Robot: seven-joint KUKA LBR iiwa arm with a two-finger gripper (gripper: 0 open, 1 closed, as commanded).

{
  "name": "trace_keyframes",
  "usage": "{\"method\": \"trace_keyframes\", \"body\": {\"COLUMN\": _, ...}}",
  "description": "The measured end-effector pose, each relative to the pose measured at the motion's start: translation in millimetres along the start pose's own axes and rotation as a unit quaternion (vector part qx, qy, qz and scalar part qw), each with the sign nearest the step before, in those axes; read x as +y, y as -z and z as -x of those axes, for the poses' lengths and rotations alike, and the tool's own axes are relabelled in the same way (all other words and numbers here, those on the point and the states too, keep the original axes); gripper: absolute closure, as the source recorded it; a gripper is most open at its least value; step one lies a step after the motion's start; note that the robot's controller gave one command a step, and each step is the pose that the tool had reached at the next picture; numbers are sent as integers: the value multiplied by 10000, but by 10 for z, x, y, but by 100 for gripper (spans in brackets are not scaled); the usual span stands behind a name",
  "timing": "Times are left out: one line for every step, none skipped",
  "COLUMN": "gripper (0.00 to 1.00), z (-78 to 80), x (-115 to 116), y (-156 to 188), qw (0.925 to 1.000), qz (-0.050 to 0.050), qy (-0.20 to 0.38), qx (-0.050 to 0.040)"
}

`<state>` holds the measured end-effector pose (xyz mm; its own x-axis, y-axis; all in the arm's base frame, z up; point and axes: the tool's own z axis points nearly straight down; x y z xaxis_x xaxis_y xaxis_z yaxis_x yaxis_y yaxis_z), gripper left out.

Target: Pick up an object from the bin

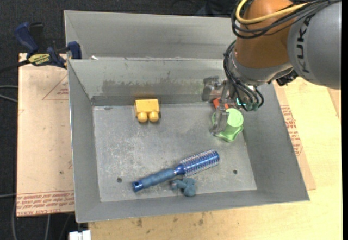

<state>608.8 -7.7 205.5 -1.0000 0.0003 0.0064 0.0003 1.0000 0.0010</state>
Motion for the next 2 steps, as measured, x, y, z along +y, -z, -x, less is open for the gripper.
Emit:
{"method": "trace_keyframes", "body": {"gripper": 0, "z": -749, "x": -201, "y": -1367, "qw": 9968, "qz": 2, "qy": 802, "qx": 15}}
{"method": "trace_keyframes", "body": {"gripper": 100, "z": -718, "x": -198, "y": -1328, "qw": 9967, "qz": -3, "qy": 806, "qx": -29}}
